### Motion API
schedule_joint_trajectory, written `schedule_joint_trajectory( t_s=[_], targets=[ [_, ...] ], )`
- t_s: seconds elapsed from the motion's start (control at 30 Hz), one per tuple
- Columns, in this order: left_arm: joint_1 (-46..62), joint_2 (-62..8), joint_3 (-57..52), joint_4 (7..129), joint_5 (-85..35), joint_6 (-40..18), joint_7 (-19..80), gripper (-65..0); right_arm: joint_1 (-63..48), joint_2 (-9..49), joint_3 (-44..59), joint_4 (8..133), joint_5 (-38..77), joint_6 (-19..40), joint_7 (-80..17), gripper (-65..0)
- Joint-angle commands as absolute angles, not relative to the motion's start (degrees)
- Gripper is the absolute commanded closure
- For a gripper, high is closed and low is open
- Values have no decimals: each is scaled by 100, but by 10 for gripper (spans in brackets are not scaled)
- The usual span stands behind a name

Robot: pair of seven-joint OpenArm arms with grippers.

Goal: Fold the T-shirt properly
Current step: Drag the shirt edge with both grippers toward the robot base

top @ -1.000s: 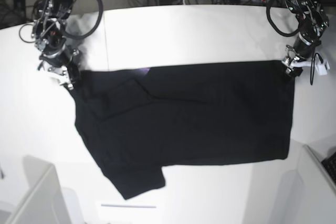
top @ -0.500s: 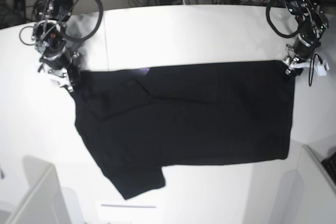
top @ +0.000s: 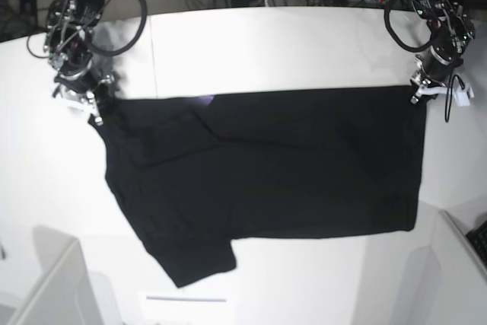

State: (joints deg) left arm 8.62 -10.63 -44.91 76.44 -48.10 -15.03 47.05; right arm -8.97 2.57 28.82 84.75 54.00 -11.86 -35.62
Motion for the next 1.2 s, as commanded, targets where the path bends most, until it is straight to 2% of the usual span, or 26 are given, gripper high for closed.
schedule_joint_trajectory(
  t_s=[0.0, 0.8, 1.17],
  targets=[
    [866, -1147, -4505, 7767, -4848, -1499, 4681, 0, -901, 347, 2914, 8593, 5446, -1103, -3503, 0],
    [2158, -1262, -4505, 8963, -4866, -1516, 4681, 0, -2105, 303, 2914, 9675, 5464, -1112, -3512, 0],
    [2554, -1262, -4505, 9042, -4857, -1516, 4681, 0, -2633, 286, 2914, 9991, 5473, -1112, -3512, 0]
  ],
)
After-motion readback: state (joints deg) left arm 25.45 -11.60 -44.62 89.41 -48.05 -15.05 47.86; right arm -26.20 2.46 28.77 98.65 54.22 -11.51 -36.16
